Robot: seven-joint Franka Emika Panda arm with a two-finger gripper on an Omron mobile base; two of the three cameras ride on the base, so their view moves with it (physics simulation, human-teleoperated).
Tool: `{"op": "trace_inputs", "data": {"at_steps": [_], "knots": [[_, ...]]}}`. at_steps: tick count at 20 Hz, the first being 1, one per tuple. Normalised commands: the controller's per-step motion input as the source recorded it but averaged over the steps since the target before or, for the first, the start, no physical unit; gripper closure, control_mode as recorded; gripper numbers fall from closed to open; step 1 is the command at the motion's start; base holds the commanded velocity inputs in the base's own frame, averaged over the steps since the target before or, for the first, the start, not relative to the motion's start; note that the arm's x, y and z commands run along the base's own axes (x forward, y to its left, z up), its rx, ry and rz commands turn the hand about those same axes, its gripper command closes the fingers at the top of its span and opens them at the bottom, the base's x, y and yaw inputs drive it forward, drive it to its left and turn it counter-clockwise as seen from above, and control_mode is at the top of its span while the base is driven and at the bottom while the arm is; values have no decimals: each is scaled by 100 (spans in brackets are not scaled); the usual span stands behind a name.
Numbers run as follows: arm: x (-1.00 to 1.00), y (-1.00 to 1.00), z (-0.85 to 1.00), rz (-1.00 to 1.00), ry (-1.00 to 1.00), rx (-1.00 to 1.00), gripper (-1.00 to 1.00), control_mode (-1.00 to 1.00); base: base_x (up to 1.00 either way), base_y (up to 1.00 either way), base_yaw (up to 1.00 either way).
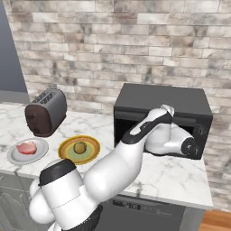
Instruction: Open the toaster oven door. Place the bread on the top rack in the toaster oven and place the steak on the bottom rack.
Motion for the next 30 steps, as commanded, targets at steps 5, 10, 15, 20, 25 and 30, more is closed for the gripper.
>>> {"op": "trace_inputs", "data": {"at_steps": [5,10,15,20,25,30], "knots": [[-20,16,-9,0,1,8,100,-100,0,0,0],[-17,21,-15,0,7,5,100,-100,0,0,0],[-27,22,-30,0,14,1,100,-100,0,0,0],[-32,17,-33,0,17,0,100,-100,0,0,0],[-33,10,-32,-2,17,0,100,-100,0,0,0],[-33,2,-14,-1,18,0,100,-100,0,0,0]]}}
